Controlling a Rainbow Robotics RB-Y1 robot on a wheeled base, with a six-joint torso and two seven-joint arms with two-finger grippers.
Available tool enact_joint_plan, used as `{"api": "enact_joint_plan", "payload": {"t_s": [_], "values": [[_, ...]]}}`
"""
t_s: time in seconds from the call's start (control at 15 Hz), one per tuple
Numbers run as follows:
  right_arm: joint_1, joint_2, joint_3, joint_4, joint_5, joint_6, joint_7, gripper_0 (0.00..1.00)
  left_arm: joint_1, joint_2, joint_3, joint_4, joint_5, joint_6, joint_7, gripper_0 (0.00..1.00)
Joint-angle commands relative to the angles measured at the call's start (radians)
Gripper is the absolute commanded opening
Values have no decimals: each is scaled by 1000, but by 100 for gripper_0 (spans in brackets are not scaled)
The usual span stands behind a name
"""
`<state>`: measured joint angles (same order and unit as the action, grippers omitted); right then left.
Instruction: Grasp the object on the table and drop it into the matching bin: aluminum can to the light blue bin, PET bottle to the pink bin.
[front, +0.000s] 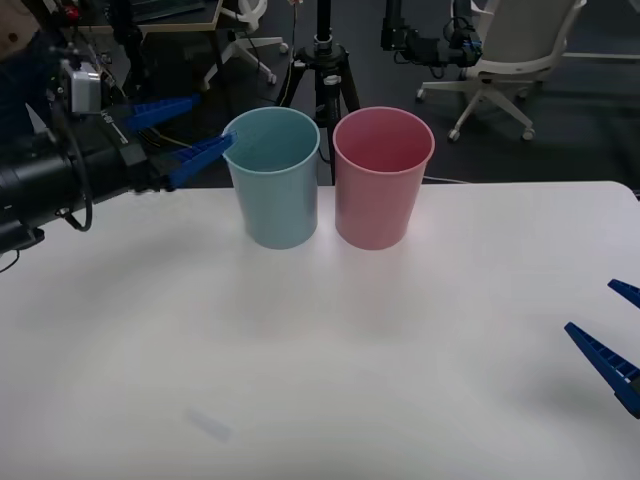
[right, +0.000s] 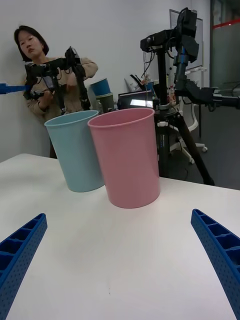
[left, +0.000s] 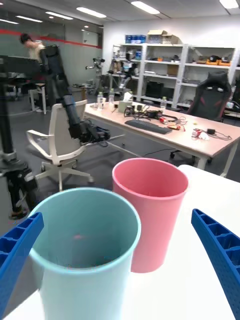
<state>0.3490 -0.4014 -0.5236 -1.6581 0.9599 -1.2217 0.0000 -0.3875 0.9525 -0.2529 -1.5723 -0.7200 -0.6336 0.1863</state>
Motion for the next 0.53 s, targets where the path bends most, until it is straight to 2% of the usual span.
{"api": "enact_joint_plan", "payload": {"t_s": [0.07,0.4,0.47,0.53], "values": [[0,0,0,0,0,0,0,100,107,2,75,-38,1,-32,-1,100],[0,0,0,0,0,0,0,100,245,-21,159,-46,-21,-126,-8,100],[0,0,0,0,0,0,0,100,277,-44,193,-60,-56,-130,-8,100],[0,0,0,0,0,0,0,100,322,-104,265,-77,-144,-156,1,100]]}}
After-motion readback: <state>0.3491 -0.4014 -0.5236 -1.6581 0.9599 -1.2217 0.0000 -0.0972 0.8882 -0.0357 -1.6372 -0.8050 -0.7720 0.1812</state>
